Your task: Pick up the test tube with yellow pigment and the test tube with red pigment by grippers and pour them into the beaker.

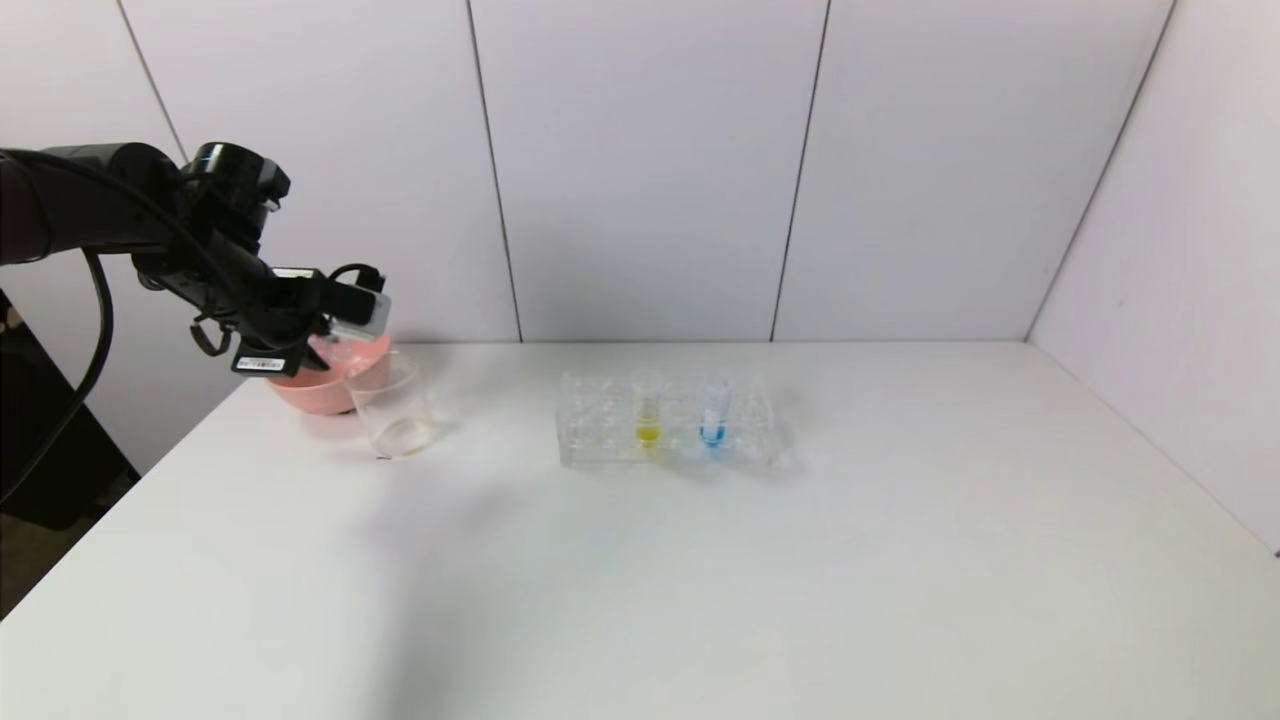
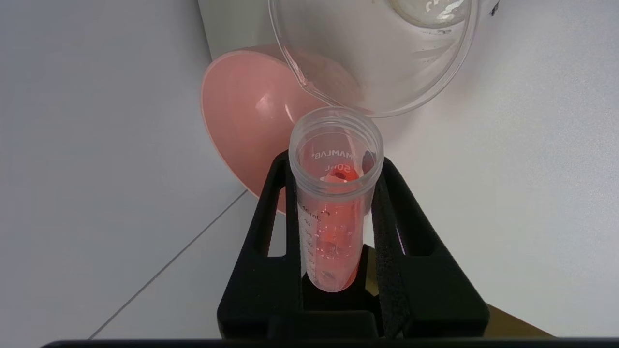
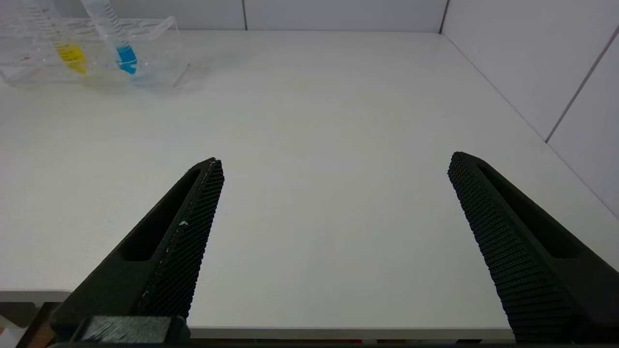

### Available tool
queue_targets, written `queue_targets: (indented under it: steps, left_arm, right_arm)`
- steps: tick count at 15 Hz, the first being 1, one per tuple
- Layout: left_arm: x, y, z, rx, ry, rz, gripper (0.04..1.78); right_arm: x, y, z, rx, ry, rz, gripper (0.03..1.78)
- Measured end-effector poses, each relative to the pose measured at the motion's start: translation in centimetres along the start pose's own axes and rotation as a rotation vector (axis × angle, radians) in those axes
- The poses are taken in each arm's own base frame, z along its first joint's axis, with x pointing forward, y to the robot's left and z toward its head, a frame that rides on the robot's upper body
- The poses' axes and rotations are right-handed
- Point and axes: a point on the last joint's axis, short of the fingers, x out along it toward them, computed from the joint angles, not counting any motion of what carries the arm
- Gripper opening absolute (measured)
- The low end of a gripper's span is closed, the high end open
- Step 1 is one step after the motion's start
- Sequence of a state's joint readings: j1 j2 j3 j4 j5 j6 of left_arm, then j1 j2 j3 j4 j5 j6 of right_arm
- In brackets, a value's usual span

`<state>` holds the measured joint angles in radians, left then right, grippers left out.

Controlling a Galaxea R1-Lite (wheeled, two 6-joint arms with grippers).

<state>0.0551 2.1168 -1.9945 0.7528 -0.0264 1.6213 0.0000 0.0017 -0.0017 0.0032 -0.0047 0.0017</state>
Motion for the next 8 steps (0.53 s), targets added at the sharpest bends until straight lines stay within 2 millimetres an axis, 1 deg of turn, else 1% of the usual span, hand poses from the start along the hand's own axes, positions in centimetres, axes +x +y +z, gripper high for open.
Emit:
queue_targets:
  steps: [8]
  left_arm:
    - [0.13, 0.07, 0.85, 0.036, 0.042, 0.001, 0.44]
  right_arm:
    - [0.0, 0.0, 0.0, 0.0, 0.0, 0.0, 1.7]
